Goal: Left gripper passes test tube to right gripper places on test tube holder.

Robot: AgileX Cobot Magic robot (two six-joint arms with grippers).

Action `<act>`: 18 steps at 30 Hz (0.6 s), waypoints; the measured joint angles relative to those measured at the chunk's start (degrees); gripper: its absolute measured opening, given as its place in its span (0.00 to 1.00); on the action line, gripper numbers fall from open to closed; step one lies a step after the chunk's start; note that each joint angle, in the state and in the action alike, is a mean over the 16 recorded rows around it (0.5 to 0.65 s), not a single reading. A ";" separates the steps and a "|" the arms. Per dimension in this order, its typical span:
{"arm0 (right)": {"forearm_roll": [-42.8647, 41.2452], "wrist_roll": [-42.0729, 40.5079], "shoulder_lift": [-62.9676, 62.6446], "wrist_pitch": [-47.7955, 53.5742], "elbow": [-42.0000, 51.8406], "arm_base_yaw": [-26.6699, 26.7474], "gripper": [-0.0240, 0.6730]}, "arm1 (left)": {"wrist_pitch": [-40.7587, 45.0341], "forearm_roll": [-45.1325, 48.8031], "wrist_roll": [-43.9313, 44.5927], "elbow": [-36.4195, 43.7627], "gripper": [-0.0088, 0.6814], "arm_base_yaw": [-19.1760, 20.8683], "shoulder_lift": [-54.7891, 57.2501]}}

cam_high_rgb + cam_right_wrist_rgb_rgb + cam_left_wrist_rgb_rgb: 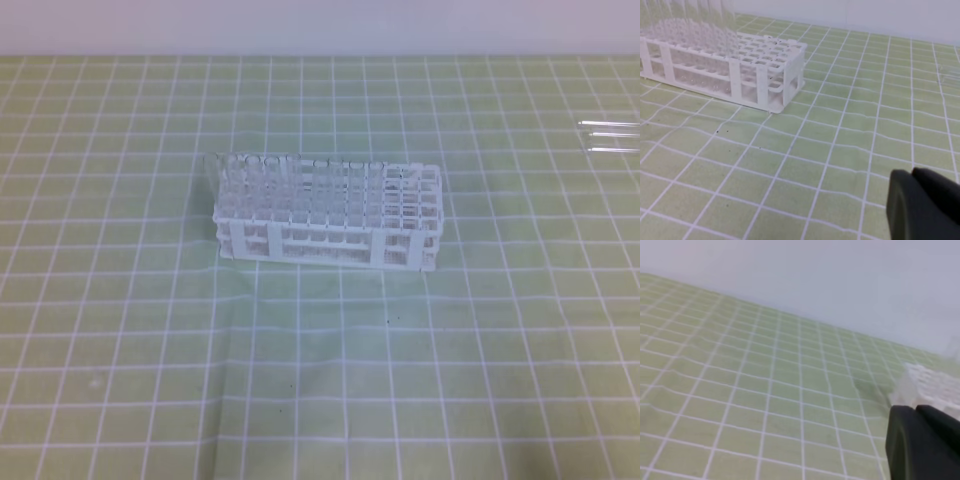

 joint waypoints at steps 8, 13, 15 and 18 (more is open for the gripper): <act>0.00 0.00 0.00 0.00 0.00 0.00 0.01 | -0.61 0.31 -1.63 0.20 0.01 4.01 -1.20; 0.00 0.00 0.03 0.00 0.00 0.00 0.01 | -0.40 -2.43 2.30 0.13 0.01 4.09 -1.52; 0.00 0.00 0.04 0.00 0.00 0.00 0.01 | -0.25 -5.27 6.10 0.07 0.01 4.10 -1.41; 0.00 0.00 0.06 0.00 0.00 0.00 0.01 | 0.08 -10.83 13.55 0.13 0.01 4.09 -1.50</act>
